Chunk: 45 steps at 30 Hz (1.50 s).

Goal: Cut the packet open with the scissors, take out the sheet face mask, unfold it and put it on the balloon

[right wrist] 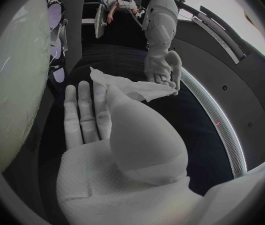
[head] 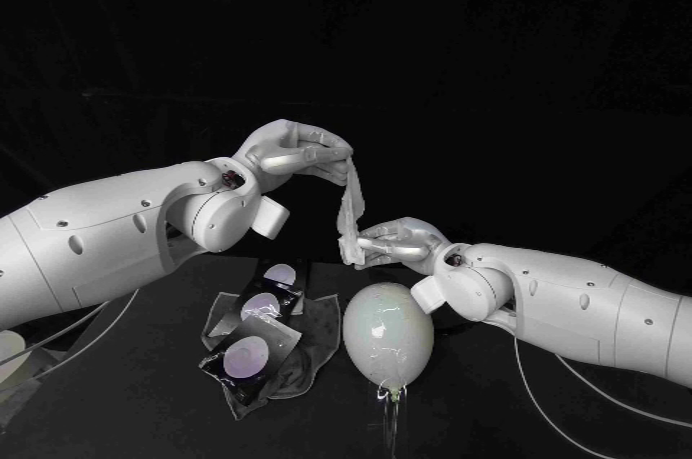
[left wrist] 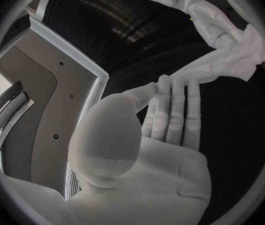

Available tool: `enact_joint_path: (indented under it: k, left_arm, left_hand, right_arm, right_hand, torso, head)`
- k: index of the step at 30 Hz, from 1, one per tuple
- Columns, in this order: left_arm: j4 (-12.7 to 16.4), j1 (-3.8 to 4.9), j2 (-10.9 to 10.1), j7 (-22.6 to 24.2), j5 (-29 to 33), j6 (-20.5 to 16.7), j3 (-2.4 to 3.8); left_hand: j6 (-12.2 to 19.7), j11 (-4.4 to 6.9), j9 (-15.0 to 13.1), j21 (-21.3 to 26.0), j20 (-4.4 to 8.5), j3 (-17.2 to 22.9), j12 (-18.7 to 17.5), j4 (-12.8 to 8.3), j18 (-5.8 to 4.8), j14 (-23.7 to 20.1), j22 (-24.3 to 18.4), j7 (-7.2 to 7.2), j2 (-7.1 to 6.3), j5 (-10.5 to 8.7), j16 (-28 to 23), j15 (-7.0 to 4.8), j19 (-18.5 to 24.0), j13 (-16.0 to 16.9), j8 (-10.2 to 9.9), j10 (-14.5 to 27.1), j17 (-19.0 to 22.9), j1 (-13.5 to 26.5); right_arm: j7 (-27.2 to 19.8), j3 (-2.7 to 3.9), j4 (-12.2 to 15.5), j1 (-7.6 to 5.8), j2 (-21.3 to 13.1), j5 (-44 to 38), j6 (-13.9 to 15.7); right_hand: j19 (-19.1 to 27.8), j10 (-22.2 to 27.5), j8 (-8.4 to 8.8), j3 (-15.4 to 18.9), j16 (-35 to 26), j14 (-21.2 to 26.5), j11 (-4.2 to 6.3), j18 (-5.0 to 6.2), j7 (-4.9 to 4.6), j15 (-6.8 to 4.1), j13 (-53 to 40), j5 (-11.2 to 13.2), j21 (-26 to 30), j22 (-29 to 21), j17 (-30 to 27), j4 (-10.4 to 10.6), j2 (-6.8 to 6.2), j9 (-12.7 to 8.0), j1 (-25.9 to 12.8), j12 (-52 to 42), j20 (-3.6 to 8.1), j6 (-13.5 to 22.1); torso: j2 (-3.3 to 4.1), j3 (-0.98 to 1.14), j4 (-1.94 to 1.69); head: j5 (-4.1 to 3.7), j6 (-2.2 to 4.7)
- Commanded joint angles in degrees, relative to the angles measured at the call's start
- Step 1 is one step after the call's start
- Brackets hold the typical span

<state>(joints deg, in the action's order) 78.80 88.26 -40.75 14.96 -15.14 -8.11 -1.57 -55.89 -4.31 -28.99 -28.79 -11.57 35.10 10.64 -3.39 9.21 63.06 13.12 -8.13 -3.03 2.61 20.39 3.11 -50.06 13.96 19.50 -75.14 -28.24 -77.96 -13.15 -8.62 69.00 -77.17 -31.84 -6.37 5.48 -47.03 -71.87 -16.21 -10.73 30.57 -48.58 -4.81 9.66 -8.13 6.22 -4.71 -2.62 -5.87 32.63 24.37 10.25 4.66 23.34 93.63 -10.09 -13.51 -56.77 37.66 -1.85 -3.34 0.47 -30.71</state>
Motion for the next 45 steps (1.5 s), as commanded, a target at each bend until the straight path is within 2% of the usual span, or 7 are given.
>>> enact_joint_path:
  k: [1,7,12,24,30,37,45]
  left_arm:
    - [-0.06,0.12,-0.16,0.53,0.32,0.28,0.09]
    - [-1.06,0.11,-0.61,0.35,-0.13,-0.31,0.02]
    - [-2.92,-0.01,-0.86,0.13,-0.48,-1.16,-0.37]
    - [-5.08,-1.28,-0.47,-0.22,-0.64,-2.96,-1.53]
    - [-5.23,-1.61,-0.69,-0.24,-0.65,-3.46,-1.81]
    - [-5.54,-2.34,-1.22,-0.03,-0.65,-4.13,-2.08]
    - [-6.39,-3.61,-2.19,0.51,0.07,-5.79,-2.15]
  left_hand:
    - [-0.27,-0.06,-11.77,-0.26,-0.01,0.26,0.37,-0.06,0.69,-0.24,0.05,-0.17,0.64,0.17,0.15,-0.33,0.45,0.05,0.15,0.34,-0.04,0.03]
    - [-0.19,-0.07,-11.95,-0.36,-0.04,0.28,0.44,-0.06,0.69,-0.29,0.12,-0.19,0.65,0.17,0.17,-0.32,0.6,0.19,0.16,0.43,-0.11,0.05]
    - [-0.19,-0.07,-11.99,-0.4,-0.04,0.29,0.48,-0.06,0.7,-0.28,0.15,-0.18,0.67,0.17,0.18,-0.32,0.61,0.23,0.17,0.42,-0.13,0.06]
    - [-0.19,-0.06,-12.12,-0.51,-0.05,0.29,0.59,-0.01,0.72,-0.23,0.21,-0.16,0.71,0.17,0.24,-0.33,0.65,0.35,0.2,0.39,-0.19,0.11]
    - [-0.19,-0.06,-12.12,-0.51,-0.05,0.29,0.59,-0.01,0.72,-0.23,0.21,-0.16,0.71,0.17,0.24,-0.33,0.65,0.35,0.2,0.39,-0.19,0.11]
    - [-0.18,-0.05,-12.18,-0.56,-0.06,0.3,0.63,0.02,0.73,-0.21,0.24,-0.15,0.74,0.17,0.27,-0.33,0.67,0.4,0.21,0.4,-0.22,0.13]
    - [-0.17,-0.05,-12.22,-0.6,-0.07,0.31,0.66,0.05,0.73,-0.21,0.26,-0.15,0.76,0.17,0.28,-0.33,0.69,0.44,0.22,0.4,-0.24,0.15]
  right_arm:
    - [-1.25,0.03,0.41,0.01,-0.37,-0.98,1.85]
    - [-1.16,0.06,1.22,-0.04,-1.6,-2.32,4.02]
    - [-0.93,0.26,2.42,-0.54,-3.23,-6.68,6.53]
    - [1.85,0.82,5.16,-3.05,-5.18,-28.74,14.48]
    - [3.93,0.94,5.48,-4.11,-5.28,-35.2,17.65]
    - [6.02,1.0,5.55,-5.17,-5.45,-38.45,18.62]
    - [8.11,1.1,6.25,-6.3,-6.28,-40.76,19.36]
  right_hand:
    - [-0.72,-0.69,-1.09,-0.93,0.23,-0.7,0.01,0.9,0.07,-0.11,-0.09,-0.16,-0.42,0.12,-0.12,-0.1,-0.64,1.38,-0.02,-0.19,0.08,-0.31]
    - [-1.19,-1.38,-1.98,-2.76,0.1,-1.41,0.05,0.85,0.07,-0.41,-0.09,-0.16,-0.75,0.29,-0.34,-0.46,-1.52,1.89,-0.74,-0.04,0.39,-0.28]
    - [-1.31,-1.64,-2.37,-3.85,-0.07,-1.63,-0.04,0.83,-0.03,-0.55,-0.06,-0.15,-0.9,0.43,-0.49,-0.74,-2.07,2.09,-1.17,0.11,0.54,-0.22]
    - [-1.75,-2.26,-3.16,-6.88,-0.42,-2.57,-0.24,0.78,-0.3,-0.86,0.07,-0.15,-1.72,1.24,-0.86,-1.84,-3.67,2.46,-2.54,0.61,0.9,-0.11]
    - [-2.01,-2.53,-3.42,-8.24,-0.56,-3.23,-0.27,0.75,-0.35,-1.02,0.14,-0.16,-2.35,1.9,-1.04,-2.47,-4.35,2.56,-3.28,0.88,1.13,-0.1]
    - [-2.09,-2.79,-3.58,-9.05,-0.69,-3.61,-0.23,0.73,-0.33,-1.1,0.16,-0.15,-2.77,2.38,-1.18,-2.94,-4.79,2.62,-3.77,1.02,1.27,-0.15]
    - [-2.05,-3.28,-3.82,-10.32,-0.91,-4.13,-0.12,0.69,-0.26,-1.22,0.15,-0.16,-3.39,3.16,-1.39,-3.63,-5.25,2.7,-4.61,1.17,1.45,-0.28]
  torso:
    - [0.0,0.01,-0.03]
    - [-0.04,0.0,0.03]
    - [-0.02,-0.01,0.04]
    - [-0.04,-0.04,-0.08]
    - [-0.07,-0.06,-0.01]
    - [-0.05,-0.07,-0.02]
    - [0.01,-0.06,-0.03]
  head:
    - [0.0,0.07]
    - [0.03,0.14]
    - [-0.18,0.3]
    - [-0.62,0.43]
    - [-0.59,0.59]
    - [-0.6,0.78]
    - [-0.77,0.96]
